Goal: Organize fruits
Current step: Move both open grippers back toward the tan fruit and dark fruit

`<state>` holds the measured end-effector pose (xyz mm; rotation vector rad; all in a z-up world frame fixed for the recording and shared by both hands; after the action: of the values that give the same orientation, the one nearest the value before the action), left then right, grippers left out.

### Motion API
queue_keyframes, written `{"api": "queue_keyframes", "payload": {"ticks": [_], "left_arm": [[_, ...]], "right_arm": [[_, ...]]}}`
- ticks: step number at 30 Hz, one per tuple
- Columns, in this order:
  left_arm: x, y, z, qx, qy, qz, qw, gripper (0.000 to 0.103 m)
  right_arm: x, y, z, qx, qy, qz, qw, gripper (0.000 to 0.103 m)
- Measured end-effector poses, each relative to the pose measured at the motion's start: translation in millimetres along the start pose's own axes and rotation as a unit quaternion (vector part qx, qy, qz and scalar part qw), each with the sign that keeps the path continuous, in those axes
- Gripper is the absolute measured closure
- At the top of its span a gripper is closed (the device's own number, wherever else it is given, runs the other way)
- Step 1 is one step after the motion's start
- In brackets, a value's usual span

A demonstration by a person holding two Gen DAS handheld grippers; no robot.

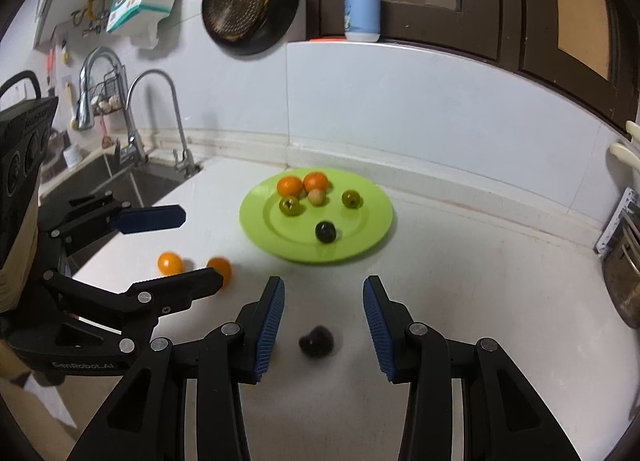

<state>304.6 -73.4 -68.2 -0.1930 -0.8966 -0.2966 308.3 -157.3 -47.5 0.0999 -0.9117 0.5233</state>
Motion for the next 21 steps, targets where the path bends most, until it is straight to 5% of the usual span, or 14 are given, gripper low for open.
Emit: {"api": "queue_keyframes", "payload": {"ticks": [21], "left_arm": [[-49,-15,-45,-0.034,0.083,-0.03,0.9955,0.049]], "right_arm": [[-55,16,-47,0.051,0.081,0.036,0.995,0.061]]}}
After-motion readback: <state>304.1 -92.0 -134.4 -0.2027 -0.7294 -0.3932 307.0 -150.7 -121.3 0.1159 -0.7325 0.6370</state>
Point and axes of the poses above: each gripper's, at about its wrist camera, not at the fingertips, and z roughly against the way its jaws point, y to its left, x to its top, the point moved 8 cm from there along -z, roughly the way its jaws point, and after that the axes turned 8 degrees about z, right-handed, at the moved point
